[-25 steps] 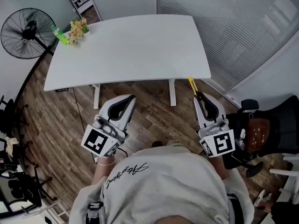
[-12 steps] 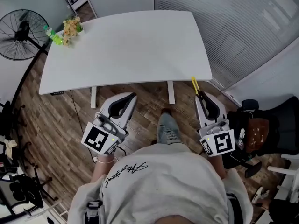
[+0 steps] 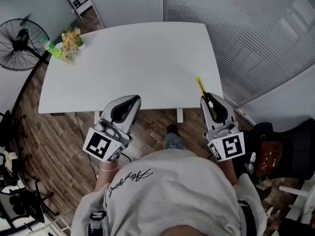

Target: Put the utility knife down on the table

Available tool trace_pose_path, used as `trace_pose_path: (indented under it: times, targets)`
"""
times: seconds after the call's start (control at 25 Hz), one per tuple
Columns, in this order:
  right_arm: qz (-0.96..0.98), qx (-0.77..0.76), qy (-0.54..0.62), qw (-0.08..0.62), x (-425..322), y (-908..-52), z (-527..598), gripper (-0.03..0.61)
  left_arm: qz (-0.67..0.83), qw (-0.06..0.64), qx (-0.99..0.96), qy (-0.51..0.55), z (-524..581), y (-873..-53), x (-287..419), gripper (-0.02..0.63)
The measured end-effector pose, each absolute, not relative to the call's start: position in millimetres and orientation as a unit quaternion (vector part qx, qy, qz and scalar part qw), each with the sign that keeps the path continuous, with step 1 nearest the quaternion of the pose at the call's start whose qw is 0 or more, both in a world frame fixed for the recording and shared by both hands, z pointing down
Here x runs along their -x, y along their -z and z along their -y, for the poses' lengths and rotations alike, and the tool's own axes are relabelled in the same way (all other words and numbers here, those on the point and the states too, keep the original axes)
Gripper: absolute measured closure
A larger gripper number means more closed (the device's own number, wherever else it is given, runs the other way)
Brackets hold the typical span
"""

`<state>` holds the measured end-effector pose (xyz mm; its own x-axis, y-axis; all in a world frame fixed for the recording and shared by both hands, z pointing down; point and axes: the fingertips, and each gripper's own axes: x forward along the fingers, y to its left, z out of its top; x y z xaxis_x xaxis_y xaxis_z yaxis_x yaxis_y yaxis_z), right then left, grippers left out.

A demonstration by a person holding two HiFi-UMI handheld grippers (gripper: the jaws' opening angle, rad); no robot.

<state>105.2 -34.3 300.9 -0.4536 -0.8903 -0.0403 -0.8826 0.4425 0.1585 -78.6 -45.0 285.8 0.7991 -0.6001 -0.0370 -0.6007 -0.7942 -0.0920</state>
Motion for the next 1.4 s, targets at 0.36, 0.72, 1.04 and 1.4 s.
trace_pose_path:
  times: [0.36, 0.72, 1.04, 1.4]
  targets:
    - [0.858, -0.506, 0.08, 0.029, -130, -291, 120, 0.509, -0.322, 0.046, 0.946, 0.003, 125, -282, 49, 0.617]
    - [0.866, -0.495, 0.073, 0.021, -159, -294, 182, 0.51, -0.342, 0.052, 0.938, 0.008, 186, -280, 24, 0.617]
    - [0.877, -0.475, 0.07, 0.018, -164, -296, 220, 0.511, -0.357, 0.054, 0.933, 0.008, 215, -278, 13, 0.617]
    - [0.871, -0.487, 0.059, 0.02, -145, -296, 235, 0.51, -0.342, 0.044, 0.939, 0.003, 236, -268, 28, 0.617]
